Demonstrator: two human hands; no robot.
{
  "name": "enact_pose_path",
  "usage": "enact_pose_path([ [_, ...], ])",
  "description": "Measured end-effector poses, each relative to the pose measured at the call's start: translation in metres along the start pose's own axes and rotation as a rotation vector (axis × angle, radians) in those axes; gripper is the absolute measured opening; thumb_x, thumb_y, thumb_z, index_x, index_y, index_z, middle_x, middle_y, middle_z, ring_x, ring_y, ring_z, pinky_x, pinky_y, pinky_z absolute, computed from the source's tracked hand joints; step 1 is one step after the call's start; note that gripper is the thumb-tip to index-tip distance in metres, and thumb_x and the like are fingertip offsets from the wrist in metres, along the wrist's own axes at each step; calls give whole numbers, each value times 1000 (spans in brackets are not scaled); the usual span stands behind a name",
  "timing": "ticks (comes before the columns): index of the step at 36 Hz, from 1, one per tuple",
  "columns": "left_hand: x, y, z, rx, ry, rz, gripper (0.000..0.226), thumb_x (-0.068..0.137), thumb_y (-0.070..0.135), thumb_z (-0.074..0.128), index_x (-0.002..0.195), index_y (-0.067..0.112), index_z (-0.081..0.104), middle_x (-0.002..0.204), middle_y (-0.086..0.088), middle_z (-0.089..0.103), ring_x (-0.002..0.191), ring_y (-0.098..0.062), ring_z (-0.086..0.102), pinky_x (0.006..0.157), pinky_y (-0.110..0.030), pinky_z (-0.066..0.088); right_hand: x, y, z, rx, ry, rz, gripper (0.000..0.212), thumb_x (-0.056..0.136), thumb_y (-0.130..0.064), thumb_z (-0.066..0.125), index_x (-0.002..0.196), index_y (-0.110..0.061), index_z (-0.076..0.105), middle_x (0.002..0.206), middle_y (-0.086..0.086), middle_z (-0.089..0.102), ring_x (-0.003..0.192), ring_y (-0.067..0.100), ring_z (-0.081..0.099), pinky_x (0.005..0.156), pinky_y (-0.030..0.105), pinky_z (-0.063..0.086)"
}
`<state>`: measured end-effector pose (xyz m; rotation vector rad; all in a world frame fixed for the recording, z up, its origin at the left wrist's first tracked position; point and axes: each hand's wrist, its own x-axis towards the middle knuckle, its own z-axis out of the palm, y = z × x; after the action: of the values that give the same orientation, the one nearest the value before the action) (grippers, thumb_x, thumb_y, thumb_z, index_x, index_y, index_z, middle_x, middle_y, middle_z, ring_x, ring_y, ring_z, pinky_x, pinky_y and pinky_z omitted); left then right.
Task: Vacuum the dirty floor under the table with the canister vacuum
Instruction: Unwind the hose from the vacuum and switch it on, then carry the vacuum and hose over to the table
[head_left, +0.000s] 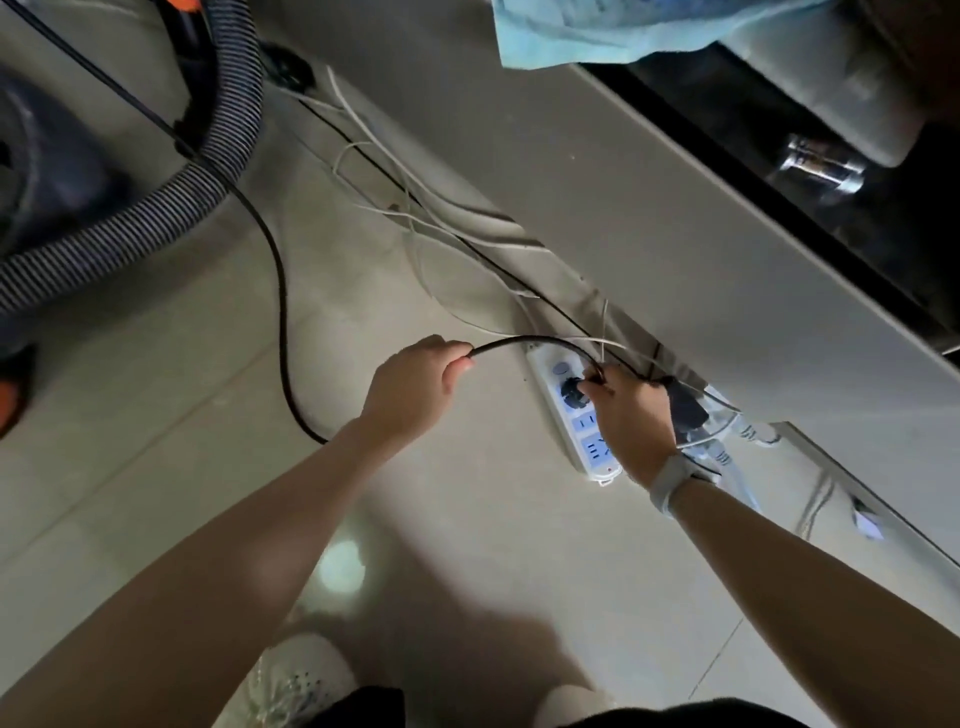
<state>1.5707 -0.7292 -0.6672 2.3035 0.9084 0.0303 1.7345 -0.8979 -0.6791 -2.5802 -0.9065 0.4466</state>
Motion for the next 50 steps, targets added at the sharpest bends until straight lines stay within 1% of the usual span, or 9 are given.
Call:
enact_pose_path([
  [7,-7,-19,-5,39,-76,-65,25,100,28,47,112,18,66,93,-5,58,88,-28,56,67,-28,32,-13,-4,11,-62,67,-88,26,89,-25,53,89,-9,73,60,13,67,51,34,61,51,25,33],
  [18,-8,-19,-5,115,-143,-66,26,99,27,47,107,14,67,92,-7,58,86,-31,58,67,-33,40,-17,-16,12,-101,-55,108,28,98,-28,52,121,-21,65,99,14,71,89,37,63,69,31,39],
  [23,-28,-12,-25,127,-361,-111,35,99,29,46,132,21,57,126,-8,54,116,-26,54,94,-35,43,-32,-32,-5,51,-252,159,50,99,-20,48,147,-21,36,108,11,63,103,37,59,79,35,41],
  [28,-58,21,-97,194,-410,-207,62,98,30,45,153,24,18,154,-6,29,137,-27,34,111,-36,30,-70,-86,-69,147,-309,194,62,97,-13,44,153,-14,17,157,7,25,141,31,31,115,43,27],
  [34,-115,79,-227,397,-221,-261,60,99,39,37,153,25,14,160,-4,15,146,-26,13,116,-47,17,-105,-202,-177,7,-263,40,47,100,-25,37,136,2,48,140,20,49,131,33,45,111,39,34],
  [37,-142,107,-303,389,-121,-288,58,99,37,37,153,25,16,160,-5,14,147,-28,9,116,-54,11,-115,-269,-231,-63,-214,-117,44,92,-25,36,103,1,69,100,17,71,90,34,70,76,46,58],
  [41,-182,134,-407,339,-11,-335,56,100,36,38,152,23,22,159,-6,18,147,-29,10,114,-56,11,-133,-368,-304,-147,-382,-249,51,96,-30,28,136,-7,50,139,9,51,138,28,35,113,44,26],
  [47,-243,148,-537,213,203,-455,51,95,32,43,144,16,40,150,-10,36,140,-32,29,107,-56,30,-158,-488,-372,-132,-394,-331,49,100,-34,29,139,-11,47,141,6,50,139,24,35,115,41,22],
  [50,-270,139,-574,123,287,-532,51,91,33,42,137,14,48,143,-12,45,134,-35,37,103,-55,35,-171,-530,-386,-40,-364,-353,75,84,-51,15,132,-9,56,133,10,57,134,27,42,114,46,26],
])
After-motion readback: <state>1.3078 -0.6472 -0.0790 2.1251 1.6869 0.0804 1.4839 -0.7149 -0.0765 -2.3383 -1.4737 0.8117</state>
